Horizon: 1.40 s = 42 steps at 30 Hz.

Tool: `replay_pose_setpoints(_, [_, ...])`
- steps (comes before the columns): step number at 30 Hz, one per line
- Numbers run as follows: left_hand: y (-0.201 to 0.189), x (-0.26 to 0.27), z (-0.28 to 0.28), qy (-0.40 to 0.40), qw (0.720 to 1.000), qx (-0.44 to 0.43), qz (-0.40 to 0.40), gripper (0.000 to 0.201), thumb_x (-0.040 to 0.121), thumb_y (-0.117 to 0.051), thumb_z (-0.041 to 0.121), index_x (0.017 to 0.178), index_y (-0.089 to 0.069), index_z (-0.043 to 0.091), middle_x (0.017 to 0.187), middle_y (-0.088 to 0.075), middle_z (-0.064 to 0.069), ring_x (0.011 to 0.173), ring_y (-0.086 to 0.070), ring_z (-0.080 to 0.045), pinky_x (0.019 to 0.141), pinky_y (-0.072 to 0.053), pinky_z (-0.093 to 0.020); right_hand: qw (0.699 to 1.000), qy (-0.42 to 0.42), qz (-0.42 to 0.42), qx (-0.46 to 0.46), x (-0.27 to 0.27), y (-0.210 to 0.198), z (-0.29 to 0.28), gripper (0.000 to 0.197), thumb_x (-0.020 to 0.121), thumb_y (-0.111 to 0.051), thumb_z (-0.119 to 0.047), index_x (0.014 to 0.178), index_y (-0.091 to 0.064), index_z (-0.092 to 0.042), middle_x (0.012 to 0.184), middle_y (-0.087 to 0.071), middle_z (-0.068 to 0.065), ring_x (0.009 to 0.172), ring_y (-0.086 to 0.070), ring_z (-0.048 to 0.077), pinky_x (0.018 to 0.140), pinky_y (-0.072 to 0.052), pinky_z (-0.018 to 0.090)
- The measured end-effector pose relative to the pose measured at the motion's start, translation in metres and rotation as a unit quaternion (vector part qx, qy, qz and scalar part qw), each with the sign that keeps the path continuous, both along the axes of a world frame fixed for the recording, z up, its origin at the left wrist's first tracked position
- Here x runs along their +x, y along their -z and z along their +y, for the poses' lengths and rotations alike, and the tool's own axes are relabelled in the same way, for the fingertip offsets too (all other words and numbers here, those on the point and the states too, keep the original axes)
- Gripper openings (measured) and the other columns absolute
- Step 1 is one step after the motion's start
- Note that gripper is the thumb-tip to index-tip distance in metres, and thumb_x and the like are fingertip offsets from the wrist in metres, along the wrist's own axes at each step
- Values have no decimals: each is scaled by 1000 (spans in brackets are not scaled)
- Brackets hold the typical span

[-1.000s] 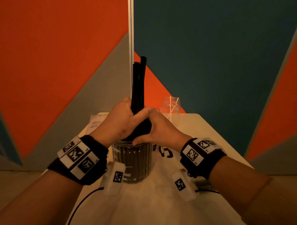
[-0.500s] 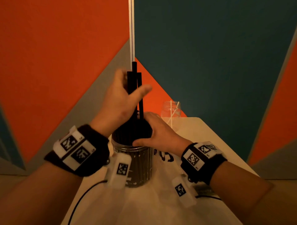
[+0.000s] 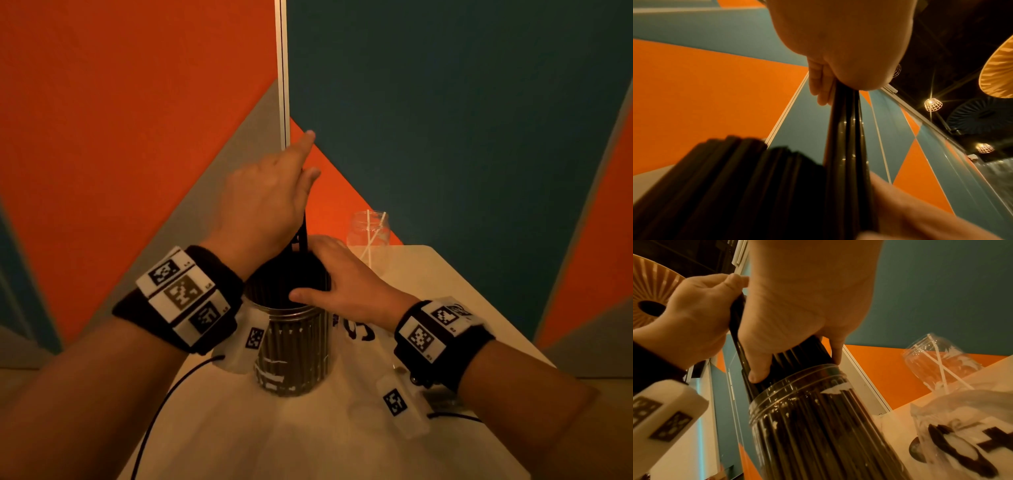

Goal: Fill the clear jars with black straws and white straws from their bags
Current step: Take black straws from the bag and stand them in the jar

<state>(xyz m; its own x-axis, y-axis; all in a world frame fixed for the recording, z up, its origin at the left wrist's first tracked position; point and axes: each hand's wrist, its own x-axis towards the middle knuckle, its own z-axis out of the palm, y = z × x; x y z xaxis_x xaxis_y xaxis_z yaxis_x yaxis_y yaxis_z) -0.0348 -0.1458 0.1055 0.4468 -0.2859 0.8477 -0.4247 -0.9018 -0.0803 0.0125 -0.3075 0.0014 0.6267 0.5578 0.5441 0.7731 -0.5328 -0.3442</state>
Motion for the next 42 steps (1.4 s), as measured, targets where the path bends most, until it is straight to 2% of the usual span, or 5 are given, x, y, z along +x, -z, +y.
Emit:
replay_pose_setpoints(11, [102,-7,6,7,994,82,77,54,99,-35,39,136,-54,5,138,-57,-14,131,-50,-29,110,-35,-47,997,-53,-25,42,9,3,2,58,75,-71,-37,127,-50,-28,122,-53,-17,116,-50,4,103,-39,29])
replay_pose_setpoints(24, [108,-5,4,-19,991,104,83,56,101,-32,45,132,-56,6,132,-60,-15,120,-55,-31,103,-38,-47,998,-15,59,21,-5,-10,-1,90,71,-81,-30,149,-37,-25,142,-51,-5,130,-48,14,109,-43,40])
replay_pose_setpoints(31, [103,3,15,26,989,89,117,57,99,-32,49,137,-52,11,141,-53,-10,130,-46,-28,110,-32,-46,990,73,115,-37,-30,-22,-56,110,76,-81,-54,160,-14,-32,165,-21,-11,141,-20,-6,101,-14,-1])
replay_pose_setpoints(38, [101,-34,-45,50,998,-37,-8,20,90,-50,25,95,-67,17,98,-60,-4,89,-54,-25,77,-46,-43,856,270,302,-322,-68,15,-166,81,83,-68,-64,152,-37,-33,158,-38,-7,140,-40,19,112,-34,36])
replay_pose_setpoints(42, [143,-33,-87,-14,937,124,326,20,92,-48,15,73,-51,13,86,-62,-6,66,-51,-17,63,-45,-32,813,286,322,-392,-88,50,-184,55,85,-70,-48,135,-53,-32,137,-54,-5,121,-54,18,101,-46,36])
